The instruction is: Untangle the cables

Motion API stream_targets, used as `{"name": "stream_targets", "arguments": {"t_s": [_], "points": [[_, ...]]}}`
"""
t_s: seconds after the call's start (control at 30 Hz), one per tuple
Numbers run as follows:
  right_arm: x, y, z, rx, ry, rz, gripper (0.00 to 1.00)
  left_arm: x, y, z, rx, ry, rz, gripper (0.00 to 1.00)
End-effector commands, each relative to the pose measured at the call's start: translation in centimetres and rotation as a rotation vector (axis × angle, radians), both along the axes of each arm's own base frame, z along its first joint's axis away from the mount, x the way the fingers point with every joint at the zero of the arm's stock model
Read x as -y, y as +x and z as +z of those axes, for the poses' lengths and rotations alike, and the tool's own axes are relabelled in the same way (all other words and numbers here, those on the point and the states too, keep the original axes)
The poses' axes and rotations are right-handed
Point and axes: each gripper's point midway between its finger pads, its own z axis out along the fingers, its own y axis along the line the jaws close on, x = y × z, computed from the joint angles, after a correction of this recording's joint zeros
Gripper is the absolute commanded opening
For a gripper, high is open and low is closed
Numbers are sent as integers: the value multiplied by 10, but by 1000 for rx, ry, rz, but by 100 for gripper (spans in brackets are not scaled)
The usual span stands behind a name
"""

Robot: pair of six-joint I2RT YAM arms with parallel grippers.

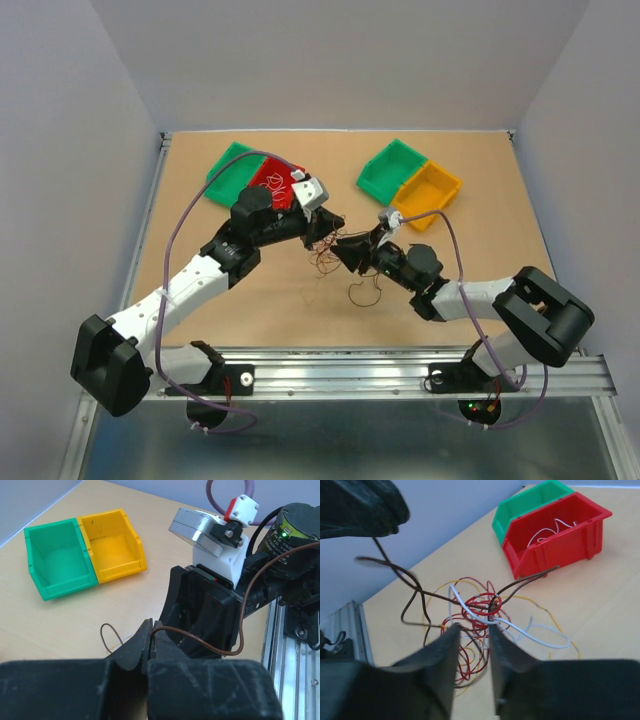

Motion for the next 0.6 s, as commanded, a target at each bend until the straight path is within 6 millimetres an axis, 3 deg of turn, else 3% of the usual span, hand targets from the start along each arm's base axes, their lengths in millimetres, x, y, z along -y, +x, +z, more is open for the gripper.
{"name": "stream_targets", "arguments": {"t_s": [0.0,0.03,0.07,0.13,0.23,0.27,0.43,0.57], "points": [[-3,19,34,50,110,-66,27,4,-6,36,63,-62,-36,0],[-1,22,31,39,108,-91,21,3,-7,36,65,-63,-36,0],[1,25,29,36,104,-108,7,1,-7,42,77,-71,-27,0],[10,28,18,17,86,-157,0,-4,-8,54,105,-83,-3,0],[28,36,5,-12,67,-260,1,-20,6,72,151,-85,120,0],[36,35,-2,-26,58,-286,1,-32,15,88,182,-100,211,0],[67,39,-29,-106,-6,-441,0,-76,36,127,263,-82,467,0],[96,38,-50,-164,-55,-563,2,-130,41,168,355,-105,726,0]]}}
